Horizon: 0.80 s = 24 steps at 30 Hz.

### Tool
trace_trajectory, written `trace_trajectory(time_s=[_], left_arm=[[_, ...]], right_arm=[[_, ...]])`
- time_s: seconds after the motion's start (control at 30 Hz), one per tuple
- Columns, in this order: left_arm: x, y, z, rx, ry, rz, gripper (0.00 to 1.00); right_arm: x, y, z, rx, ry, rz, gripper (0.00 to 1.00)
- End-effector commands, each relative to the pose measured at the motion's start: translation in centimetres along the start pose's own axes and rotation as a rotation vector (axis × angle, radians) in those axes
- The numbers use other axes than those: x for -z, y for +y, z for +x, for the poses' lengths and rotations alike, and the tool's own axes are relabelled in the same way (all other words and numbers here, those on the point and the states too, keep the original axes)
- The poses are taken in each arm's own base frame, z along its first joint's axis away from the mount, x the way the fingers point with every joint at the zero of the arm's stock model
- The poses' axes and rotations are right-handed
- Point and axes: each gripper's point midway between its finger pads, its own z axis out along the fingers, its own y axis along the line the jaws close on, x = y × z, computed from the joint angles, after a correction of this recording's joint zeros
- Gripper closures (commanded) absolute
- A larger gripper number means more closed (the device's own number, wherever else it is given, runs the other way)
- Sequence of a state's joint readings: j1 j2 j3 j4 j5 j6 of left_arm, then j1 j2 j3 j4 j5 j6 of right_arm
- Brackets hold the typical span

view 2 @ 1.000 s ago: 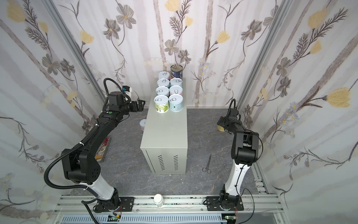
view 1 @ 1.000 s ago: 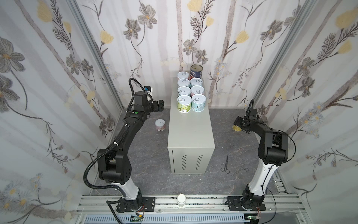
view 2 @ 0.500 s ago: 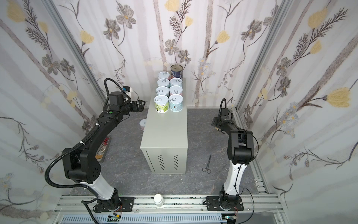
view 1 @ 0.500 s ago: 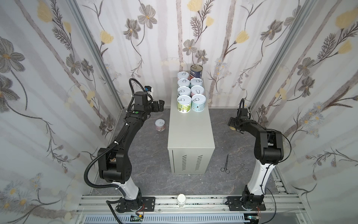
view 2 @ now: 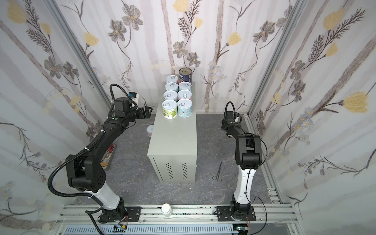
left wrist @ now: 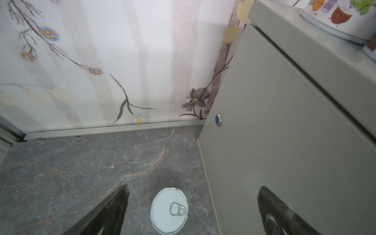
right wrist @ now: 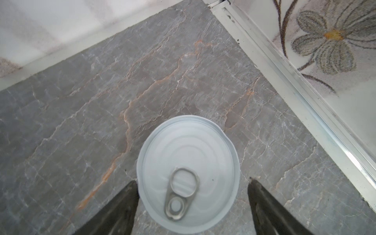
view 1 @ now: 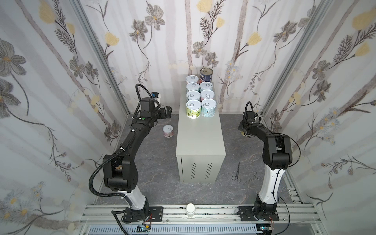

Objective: Place and organize the canned foods onto the counter
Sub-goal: 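Lower the right gripper over the yellow can on the floor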

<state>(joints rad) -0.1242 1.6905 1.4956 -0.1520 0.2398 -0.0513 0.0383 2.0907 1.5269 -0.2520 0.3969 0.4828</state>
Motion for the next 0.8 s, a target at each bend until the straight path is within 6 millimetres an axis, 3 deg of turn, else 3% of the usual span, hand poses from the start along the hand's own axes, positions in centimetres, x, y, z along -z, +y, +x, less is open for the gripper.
trace_trajectory(time_s=[0.0, 0.37, 0.6, 0.77], left_arm=[[-0.1, -0.1, -0.6, -0.010, -0.033, 0.016, 0.00], [-0.2, 1.2, -0.7, 0.014, -0.044, 0.013, 0.00], [0.1, 1.8, -0.7, 0.014, -0.051, 0.000, 0.00], [0.5, 2.0, -0.9, 0.007, -0.060, -0.005, 0.00]], right_arm=[[-0.1, -0.5, 0.1, -0.067, -0.008, 0.063, 0.17], [0.0, -1.2, 0.1, -0.205, -0.046, 0.188, 0.21], [0.2, 0.9, 1.4, -0.207, -0.016, 0.107, 0.23], [2.1, 2.2, 2.8, -0.197, -0.040, 0.076, 0.22]])
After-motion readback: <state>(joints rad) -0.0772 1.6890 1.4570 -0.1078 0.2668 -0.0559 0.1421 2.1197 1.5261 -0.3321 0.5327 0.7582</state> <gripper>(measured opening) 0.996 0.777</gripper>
